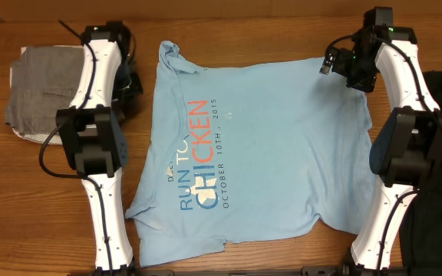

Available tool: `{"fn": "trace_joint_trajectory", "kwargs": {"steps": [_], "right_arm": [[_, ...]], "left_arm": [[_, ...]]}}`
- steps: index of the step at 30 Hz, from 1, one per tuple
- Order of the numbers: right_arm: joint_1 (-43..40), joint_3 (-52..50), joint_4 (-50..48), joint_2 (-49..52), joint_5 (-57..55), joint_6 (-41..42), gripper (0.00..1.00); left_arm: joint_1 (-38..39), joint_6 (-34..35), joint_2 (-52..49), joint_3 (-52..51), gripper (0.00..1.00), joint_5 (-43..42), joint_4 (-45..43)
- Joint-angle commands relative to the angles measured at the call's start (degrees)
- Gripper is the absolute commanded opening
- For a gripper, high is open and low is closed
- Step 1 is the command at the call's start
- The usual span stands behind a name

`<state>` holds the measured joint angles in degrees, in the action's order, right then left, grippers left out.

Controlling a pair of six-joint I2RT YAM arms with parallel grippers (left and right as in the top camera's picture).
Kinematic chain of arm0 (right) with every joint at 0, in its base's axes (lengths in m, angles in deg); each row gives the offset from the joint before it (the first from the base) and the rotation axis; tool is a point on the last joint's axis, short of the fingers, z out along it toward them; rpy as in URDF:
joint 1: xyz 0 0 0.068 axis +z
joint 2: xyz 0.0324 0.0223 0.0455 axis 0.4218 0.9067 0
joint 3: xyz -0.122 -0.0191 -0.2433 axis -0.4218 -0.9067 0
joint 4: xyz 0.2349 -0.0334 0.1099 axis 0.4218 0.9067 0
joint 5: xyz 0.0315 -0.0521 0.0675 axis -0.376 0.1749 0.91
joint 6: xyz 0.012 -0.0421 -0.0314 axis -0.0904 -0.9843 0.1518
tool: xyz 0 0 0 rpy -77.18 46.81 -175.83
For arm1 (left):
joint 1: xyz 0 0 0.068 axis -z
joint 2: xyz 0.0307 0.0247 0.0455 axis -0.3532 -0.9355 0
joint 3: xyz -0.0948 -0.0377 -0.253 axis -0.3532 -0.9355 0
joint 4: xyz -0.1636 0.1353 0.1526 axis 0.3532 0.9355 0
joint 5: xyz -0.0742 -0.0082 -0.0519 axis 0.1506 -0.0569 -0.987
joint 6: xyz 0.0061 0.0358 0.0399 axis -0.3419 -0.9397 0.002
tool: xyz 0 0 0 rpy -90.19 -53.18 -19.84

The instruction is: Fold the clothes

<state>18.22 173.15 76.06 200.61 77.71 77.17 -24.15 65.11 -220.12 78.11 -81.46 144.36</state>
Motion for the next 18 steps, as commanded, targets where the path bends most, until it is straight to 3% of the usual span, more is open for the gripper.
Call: {"fn": "trace_joint_trajectory", "kwargs": {"steps": [1, 10, 18], "right_arm": [[-0.1, 1.2, -0.3, -0.6, 0.5, -0.2, 1.00], [-0.1, 1.2, -0.3, -0.6, 0.5, -0.2, 1.00], [-0.1, 1.2, -0.3, -0.6, 0.5, -0.2, 1.00]], "left_arm": [[-5.2, -2.0, -0.3, -0.2, 0.04, 2.8, -0.1], [-11.1, -5.6, -0.3, -0.5, 0.04, 2.1, -1.8], [-8.4, -11.8, 0.9, 3.7, 0.04, -12.2, -3.4]]}}
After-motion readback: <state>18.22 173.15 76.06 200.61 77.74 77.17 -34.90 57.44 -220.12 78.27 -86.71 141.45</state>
